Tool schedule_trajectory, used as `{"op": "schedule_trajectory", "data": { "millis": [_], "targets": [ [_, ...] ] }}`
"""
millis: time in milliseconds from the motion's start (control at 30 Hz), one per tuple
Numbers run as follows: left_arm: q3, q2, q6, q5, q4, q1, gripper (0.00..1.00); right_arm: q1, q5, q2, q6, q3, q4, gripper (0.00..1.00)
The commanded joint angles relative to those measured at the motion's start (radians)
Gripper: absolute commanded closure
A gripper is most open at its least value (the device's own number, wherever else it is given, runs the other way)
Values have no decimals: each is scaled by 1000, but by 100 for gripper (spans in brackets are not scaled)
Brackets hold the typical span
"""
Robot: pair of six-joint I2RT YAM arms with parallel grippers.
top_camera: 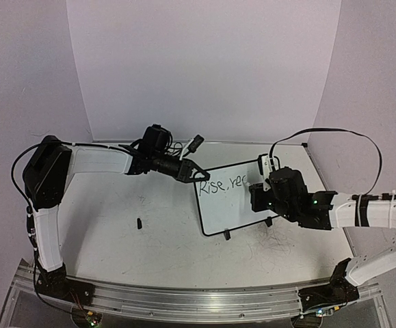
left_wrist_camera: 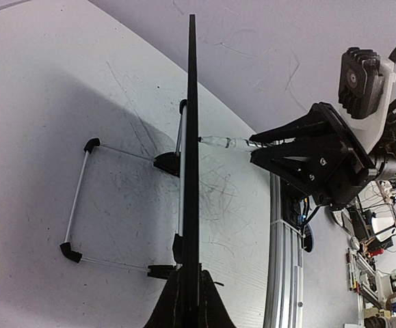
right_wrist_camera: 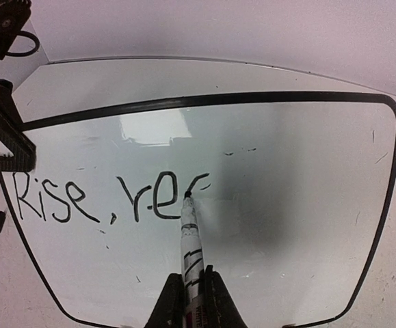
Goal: Write a sentence on the whiteboard
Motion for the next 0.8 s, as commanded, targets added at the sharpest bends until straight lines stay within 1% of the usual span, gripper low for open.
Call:
{"op": "schedule_trajectory", "data": {
  "millis": [0,267,433,533,767],
  "targets": [
    [-1,-35,8,13,-34,-15,100,-3,-22,-16,10,-17,-48,100],
    [-1,-36,9,12,-34,-17,100,-3,-26,-14,11,-18,-79,100],
    [-1,-33,9,13,-33,-18,100,-4,22,-27,2,-11,-91,100],
    [-1,-34,9,14,-34,-19,100,-3,59,-20,1,-1,-81,100],
    [-1,-37,11,14,-34,-18,100,-5,92,-10,-15,25,-25,100]
  ]
}}
